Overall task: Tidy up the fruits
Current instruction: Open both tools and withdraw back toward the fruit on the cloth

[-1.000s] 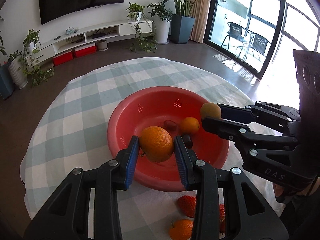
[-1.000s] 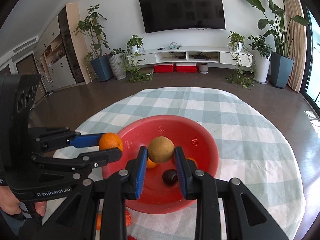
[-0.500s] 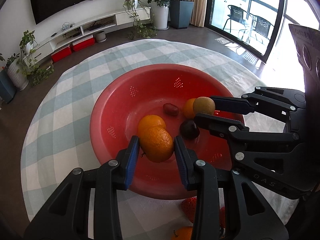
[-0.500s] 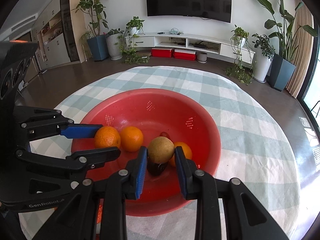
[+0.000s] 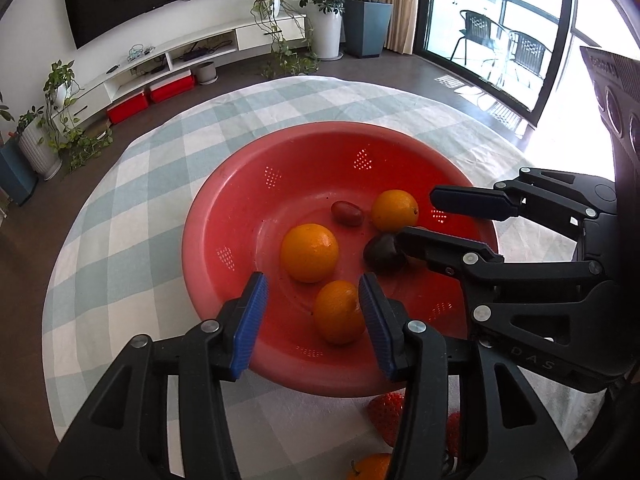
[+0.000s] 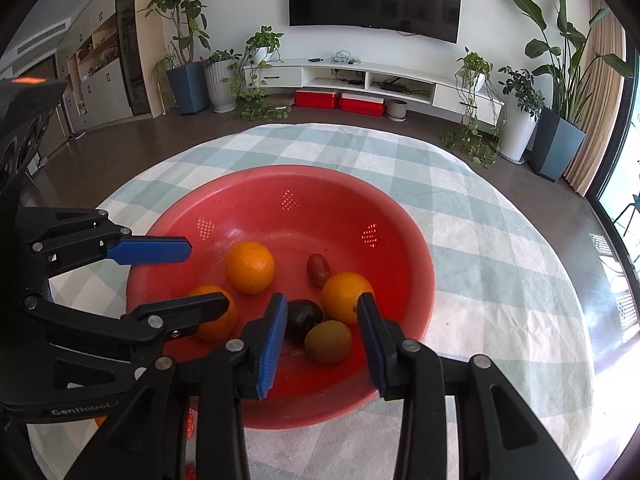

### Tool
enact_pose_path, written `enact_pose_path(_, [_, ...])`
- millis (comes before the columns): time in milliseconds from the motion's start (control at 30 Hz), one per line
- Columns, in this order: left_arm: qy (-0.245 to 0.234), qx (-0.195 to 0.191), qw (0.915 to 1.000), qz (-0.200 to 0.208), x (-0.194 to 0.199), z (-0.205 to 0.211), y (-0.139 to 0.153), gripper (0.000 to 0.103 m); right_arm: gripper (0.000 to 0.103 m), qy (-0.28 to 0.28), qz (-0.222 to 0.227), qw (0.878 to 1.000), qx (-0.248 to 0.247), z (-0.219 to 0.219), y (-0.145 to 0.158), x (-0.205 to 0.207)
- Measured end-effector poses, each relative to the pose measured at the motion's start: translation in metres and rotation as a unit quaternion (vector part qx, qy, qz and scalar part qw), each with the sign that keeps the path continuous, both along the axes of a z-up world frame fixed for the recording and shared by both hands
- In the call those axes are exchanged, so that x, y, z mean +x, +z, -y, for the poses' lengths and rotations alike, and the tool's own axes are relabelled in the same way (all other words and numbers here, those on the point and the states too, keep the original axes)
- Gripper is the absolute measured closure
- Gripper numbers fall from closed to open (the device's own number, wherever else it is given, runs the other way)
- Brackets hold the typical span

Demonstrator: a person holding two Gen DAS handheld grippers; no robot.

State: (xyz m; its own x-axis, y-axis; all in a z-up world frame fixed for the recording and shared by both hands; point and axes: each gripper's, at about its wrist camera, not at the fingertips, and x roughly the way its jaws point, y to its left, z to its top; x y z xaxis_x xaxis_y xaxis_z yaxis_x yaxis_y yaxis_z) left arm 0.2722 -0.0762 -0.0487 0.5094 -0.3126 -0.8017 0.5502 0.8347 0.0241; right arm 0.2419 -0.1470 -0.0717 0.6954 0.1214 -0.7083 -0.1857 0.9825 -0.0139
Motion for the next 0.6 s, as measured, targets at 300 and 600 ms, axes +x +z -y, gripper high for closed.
enact_pose_path(300, [0.016, -0.042, 0.9987, 0.023, -0.028, -0.021, 0.025, 0.036, 0.046, -0.006, 0.035, 0.999, 0.020, 0.006, 0.016, -0.011])
enact_pose_path(600, [0.034, -0.061, 0.9973, 0.023, -0.090, -0.059, 0.022, 0.024, 0.037, -0.001, 0.073, 0.995, 0.072, 0.015, 0.035, -0.037])
